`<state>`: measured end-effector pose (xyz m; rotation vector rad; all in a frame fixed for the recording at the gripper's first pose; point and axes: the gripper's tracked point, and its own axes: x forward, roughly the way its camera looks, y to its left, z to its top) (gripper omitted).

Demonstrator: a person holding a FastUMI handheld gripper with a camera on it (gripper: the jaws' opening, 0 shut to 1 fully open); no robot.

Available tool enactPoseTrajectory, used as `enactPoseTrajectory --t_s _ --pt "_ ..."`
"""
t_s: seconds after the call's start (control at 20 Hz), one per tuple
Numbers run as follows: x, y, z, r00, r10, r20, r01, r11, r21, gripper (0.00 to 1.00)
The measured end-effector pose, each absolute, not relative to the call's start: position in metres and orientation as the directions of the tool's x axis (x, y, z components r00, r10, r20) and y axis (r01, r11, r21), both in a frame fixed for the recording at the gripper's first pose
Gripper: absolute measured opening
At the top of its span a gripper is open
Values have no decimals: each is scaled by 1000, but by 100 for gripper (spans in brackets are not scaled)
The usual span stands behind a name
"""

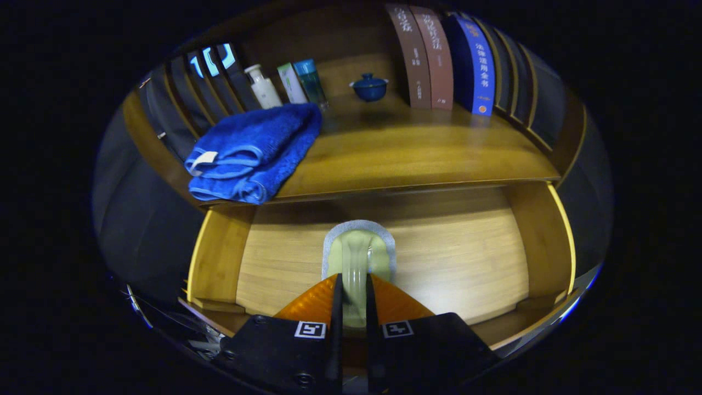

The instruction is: Pull open the drawer, take out the items inside it, and place them on the countertop above the cabinet.

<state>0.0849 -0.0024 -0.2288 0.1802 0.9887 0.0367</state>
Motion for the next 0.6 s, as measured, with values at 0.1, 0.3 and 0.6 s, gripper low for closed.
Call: enactPoseTrajectory --t_s 0.1,0.3,0.6 --pt "84 -5 -205 598 113 -793 47 983 176 23" --pt "107 -9 -159 679 110 -726 33 983 180 22" --pt "179 -19 -130 720 97 -687 46 981 186 23"
